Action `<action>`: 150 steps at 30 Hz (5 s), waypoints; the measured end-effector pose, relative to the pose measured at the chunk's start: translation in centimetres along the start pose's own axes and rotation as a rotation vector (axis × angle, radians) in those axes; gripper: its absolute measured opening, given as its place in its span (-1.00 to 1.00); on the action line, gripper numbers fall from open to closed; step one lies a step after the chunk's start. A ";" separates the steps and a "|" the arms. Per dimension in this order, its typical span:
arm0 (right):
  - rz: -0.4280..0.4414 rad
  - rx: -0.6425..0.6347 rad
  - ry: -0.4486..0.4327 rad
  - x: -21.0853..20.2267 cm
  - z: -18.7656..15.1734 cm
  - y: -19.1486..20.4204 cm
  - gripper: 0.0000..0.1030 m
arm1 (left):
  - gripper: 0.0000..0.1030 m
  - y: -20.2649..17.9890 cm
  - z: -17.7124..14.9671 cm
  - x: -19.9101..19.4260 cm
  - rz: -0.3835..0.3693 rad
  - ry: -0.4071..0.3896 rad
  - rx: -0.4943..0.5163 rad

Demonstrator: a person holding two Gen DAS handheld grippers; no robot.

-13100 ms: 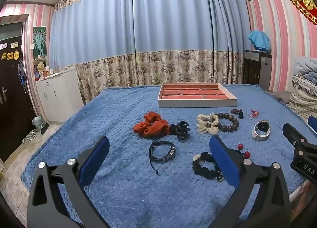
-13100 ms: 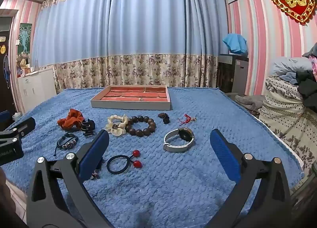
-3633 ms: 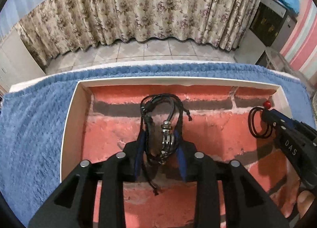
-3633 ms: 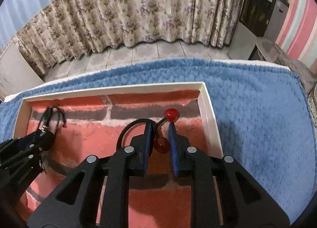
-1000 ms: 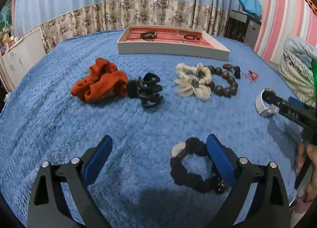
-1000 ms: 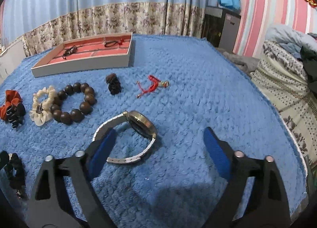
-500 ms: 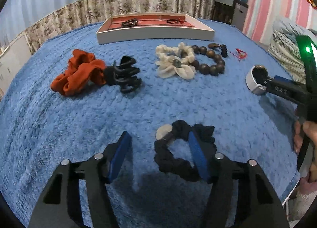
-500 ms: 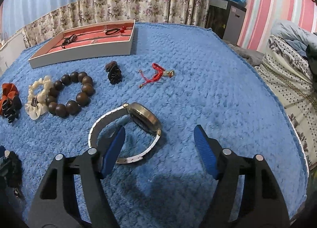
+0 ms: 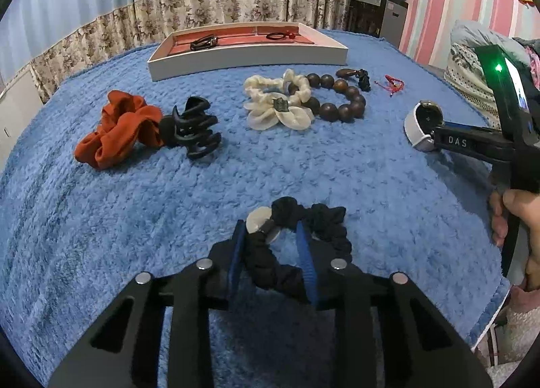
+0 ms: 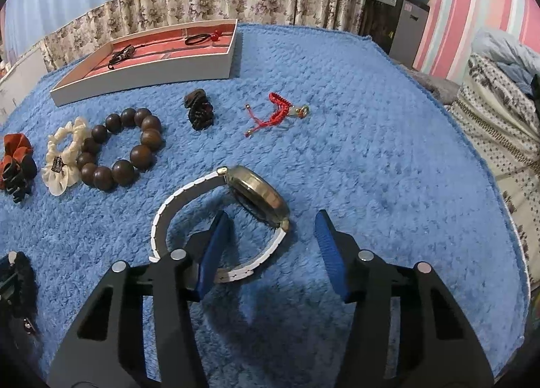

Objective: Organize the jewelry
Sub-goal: 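Grasp the black scrunchie with left tool while right tool grasps the silver watch, then carry scrunchie and watch into the red tray and lower them, then move both open tools back toward the remaining jewelry on the bed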

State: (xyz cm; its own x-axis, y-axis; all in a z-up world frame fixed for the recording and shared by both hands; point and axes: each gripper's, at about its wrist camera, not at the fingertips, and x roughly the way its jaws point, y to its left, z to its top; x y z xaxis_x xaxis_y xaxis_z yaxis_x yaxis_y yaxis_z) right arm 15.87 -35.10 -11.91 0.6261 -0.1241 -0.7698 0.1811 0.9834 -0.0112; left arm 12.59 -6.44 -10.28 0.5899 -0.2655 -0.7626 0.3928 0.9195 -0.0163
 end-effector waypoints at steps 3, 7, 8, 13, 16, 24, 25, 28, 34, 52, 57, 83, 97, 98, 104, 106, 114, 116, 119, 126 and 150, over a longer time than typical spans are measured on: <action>0.015 0.008 0.005 0.2 0.2 -0.2 0.02 | -0.48 0.2 0.2 0.2 -0.017 0.003 -0.014; 0.021 -0.025 -0.004 -0.1 0.1 0.4 -0.26 | -0.57 0.3 0.4 0.2 -0.017 0.001 -0.016; 0.024 -0.031 -0.006 -0.1 0.1 0.6 -0.30 | -0.58 0.3 0.4 0.2 -0.017 0.000 -0.015; 0.028 -0.017 -0.006 0.0 0.0 0.3 -0.44 | -0.68 0.5 0.5 0.2 -0.026 0.002 -0.024; 0.035 -0.003 -0.010 -0.2 0.0 0.2 -0.54 | -0.69 0.6 0.6 0.2 -0.020 0.002 -0.027; 0.039 0.012 -0.032 -0.7 -0.1 0.0 -0.65 | -0.69 0.5 0.8 -0.2 -0.002 -0.013 -0.030; 0.038 0.017 -0.041 -0.9 0.0 -0.2 -0.66 | -0.69 0.5 0.8 -0.3 0.000 -0.017 -0.033; 0.047 0.028 -0.064 -1.5 -0.1 -0.3 -0.69 | -0.69 0.7 1.0 -0.9 0.008 -0.028 -0.038; 0.068 0.041 -0.098 -2.8 0.2 -0.2 -0.69 | -0.69 1.2 2.2 -1.9 0.028 -0.067 -0.064; 0.125 -0.030 -0.244 -8.6 7.4 3.6 -0.69 | -0.69 3.4 10.2 -6.5 0.084 -0.175 -0.134; 0.136 -0.029 -0.257 -8.3 10.8 5.3 -0.69 | -0.69 4.4 14.6 -6.4 0.061 -0.204 -0.136; 0.088 -0.045 -0.210 5.4 23.6 11.0 -0.69 | -0.70 11.7 27.9 8.9 0.089 -0.157 -0.165; 0.059 -0.010 -0.109 13.0 25.4 11.2 -0.69 | -0.69 13.5 29.1 15.9 0.099 -0.079 -0.185; 0.059 -0.004 -0.101 13.4 25.4 11.1 -0.69 | -0.69 13.7 29.1 16.2 0.100 -0.073 -0.192; 0.045 -0.019 -0.076 14.9 25.3 11.4 -0.69 | -0.69 13.7 29.0 17.5 0.131 -0.049 -0.164; 0.045 -0.015 -0.063 15.4 25.5 11.4 -0.69 | -0.69 14.0 29.0 17.8 0.133 -0.042 -0.169; 0.045 0.000 -0.023 17.1 25.8 11.2 -0.69 | -0.69 14.8 28.7 19.3 0.154 -0.010 -0.173; 0.059 0.015 -0.010 17.4 25.8 11.0 -0.68 | -0.69 14.9 28.6 19.6 0.151 -0.004 -0.175; 0.054 0.001 -0.007 17.7 25.9 11.1 -0.68 | -0.69 14.8 28.3 19.8 0.154 -0.002 -0.170; 0.060 0.007 0.007 18.2 26.0 11.1 -0.68 | -0.69 14.6 28.4 20.5 0.152 0.019 -0.167; 0.043 -0.048 -0.019 15.5 26.4 11.5 -0.17 | 0.05 14.4 28.4 18.8 0.178 0.023 -0.163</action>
State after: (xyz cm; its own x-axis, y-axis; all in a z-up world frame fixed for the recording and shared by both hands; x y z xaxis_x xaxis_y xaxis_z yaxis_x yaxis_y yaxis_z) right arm 47.71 -29.20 -7.11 0.6471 -0.0834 -0.7578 0.1176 0.9930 -0.0089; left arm 49.39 -6.42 -6.50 0.6230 -0.0904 -0.7770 0.1643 0.9863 0.0170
